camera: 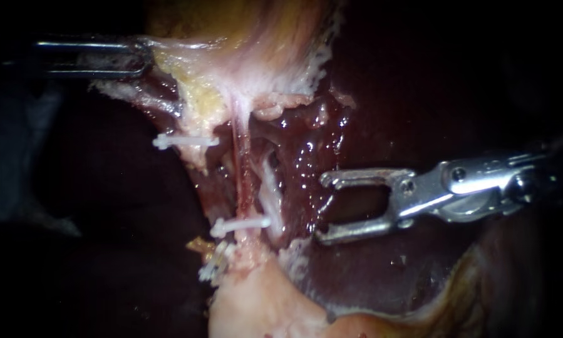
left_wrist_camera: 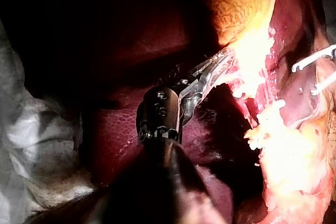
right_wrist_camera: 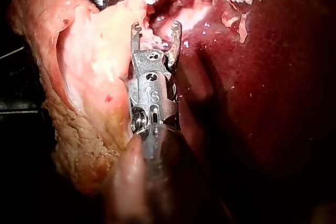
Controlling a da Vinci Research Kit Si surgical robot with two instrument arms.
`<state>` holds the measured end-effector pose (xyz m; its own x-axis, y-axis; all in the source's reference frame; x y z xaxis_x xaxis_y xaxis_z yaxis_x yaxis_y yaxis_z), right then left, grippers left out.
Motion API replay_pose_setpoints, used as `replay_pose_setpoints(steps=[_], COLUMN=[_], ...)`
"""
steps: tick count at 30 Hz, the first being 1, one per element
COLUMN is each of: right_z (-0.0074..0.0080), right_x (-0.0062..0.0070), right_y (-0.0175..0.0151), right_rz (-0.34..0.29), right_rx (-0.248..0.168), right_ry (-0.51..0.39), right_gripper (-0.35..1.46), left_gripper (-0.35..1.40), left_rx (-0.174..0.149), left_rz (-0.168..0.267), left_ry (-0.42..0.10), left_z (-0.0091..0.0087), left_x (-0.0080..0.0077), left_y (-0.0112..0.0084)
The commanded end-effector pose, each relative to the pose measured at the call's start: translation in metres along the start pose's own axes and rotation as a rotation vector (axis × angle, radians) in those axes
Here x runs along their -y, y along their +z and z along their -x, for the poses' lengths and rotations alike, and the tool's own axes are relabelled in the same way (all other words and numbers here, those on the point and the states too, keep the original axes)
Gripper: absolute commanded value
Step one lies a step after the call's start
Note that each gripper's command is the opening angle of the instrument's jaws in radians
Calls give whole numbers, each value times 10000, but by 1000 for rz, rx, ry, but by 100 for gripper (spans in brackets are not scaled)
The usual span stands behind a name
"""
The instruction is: Going back first clip right tube
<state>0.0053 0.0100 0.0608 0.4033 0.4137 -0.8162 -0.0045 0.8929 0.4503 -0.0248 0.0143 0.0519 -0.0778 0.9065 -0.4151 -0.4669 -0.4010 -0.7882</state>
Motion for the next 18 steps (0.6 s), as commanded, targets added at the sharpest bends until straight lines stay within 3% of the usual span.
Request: replay_pose_setpoints(steps=[1, 9, 18], right_z=[-1, -2, -1], right_x=[-1, -3, -3], right_y=[-3, -9, -9], right_rz=[3, 1, 1], right_rx=[1, 1, 1], right_ry=[0, -10, -16], right_gripper=[50, 50, 50], left_gripper=[-35, -35, -35], left_rx=[0, -8, 8], left_rz=[-1, -12, -9], left_ry=[0, 6, 18], left_z=[0, 9, 27], left_x=[0, 4, 12], left_y=[1, 18, 41])
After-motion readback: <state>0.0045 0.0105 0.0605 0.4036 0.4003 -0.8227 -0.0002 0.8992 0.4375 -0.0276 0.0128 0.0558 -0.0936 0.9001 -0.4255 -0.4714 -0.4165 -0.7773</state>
